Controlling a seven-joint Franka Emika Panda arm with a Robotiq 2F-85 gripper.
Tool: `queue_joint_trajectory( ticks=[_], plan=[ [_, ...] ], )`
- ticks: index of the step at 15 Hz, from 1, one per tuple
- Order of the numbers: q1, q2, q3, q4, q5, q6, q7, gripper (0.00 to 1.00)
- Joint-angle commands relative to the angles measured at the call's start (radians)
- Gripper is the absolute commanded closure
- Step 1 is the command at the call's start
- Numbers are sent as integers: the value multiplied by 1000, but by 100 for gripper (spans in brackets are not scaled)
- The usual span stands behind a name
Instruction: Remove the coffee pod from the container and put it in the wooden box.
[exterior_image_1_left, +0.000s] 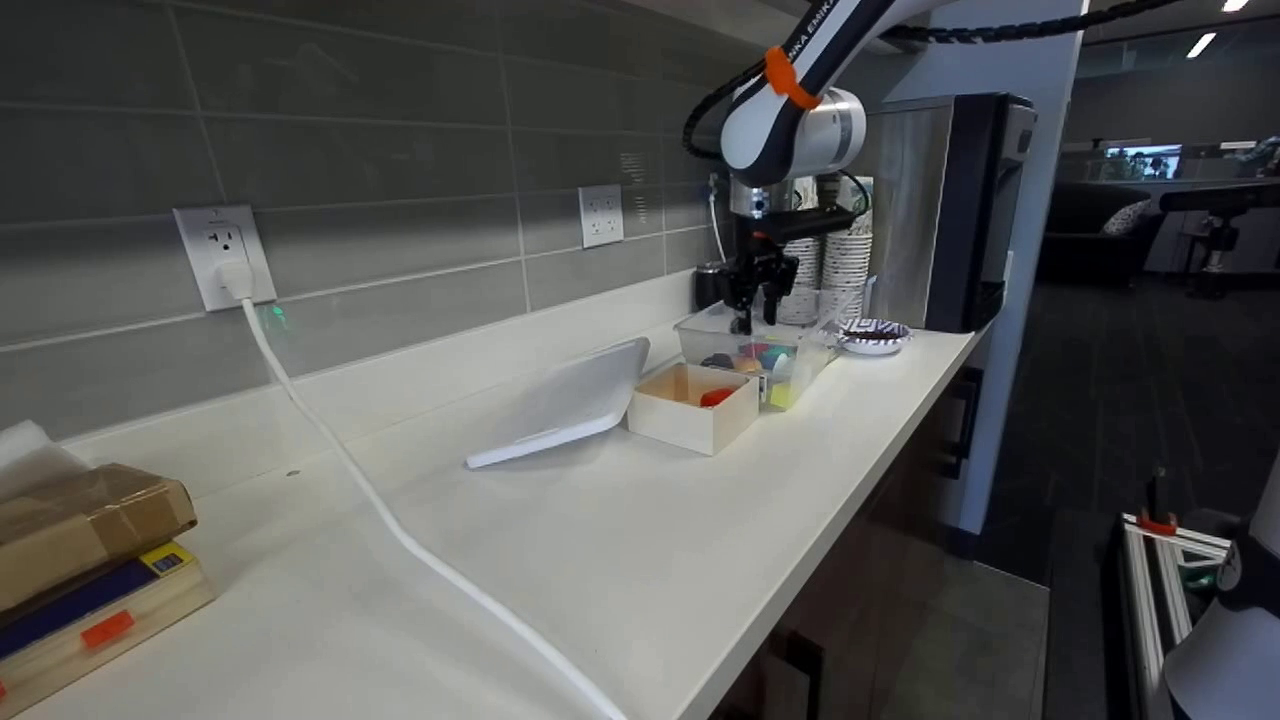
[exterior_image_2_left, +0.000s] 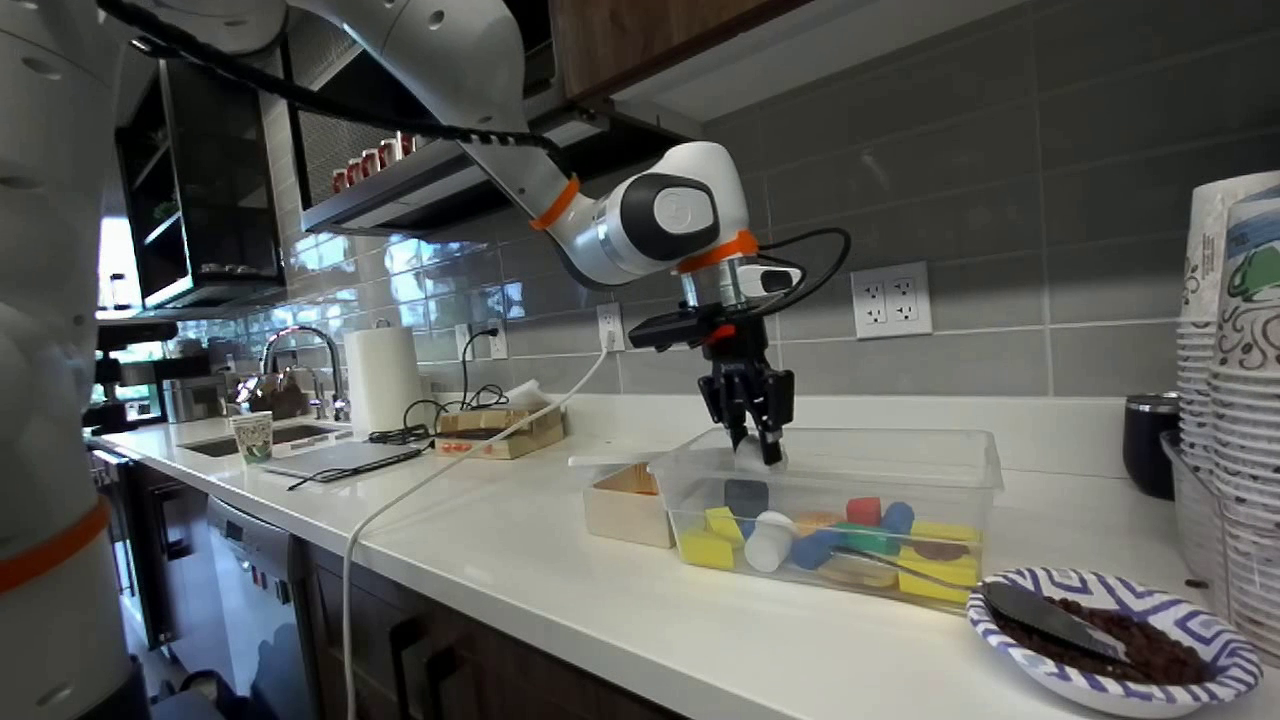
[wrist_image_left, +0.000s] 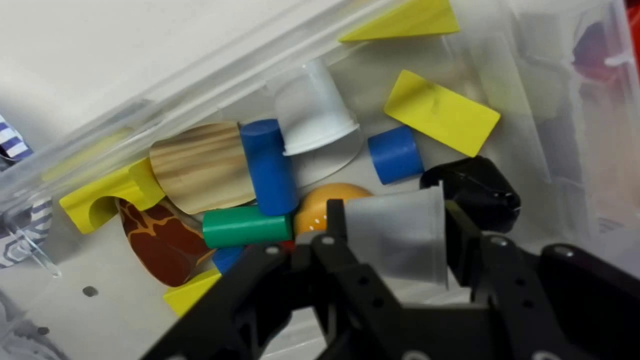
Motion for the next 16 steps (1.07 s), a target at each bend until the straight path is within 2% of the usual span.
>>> queue_joint_trajectory(
  ticks=[1, 9, 16],
  plan=[
    [26, -139, 3, -129, -67, 87, 69, 77],
    [48, -297, 78, -209, -162, 75, 98, 77],
    [70, -278, 183, -231, -354, 98, 239, 77]
  ],
)
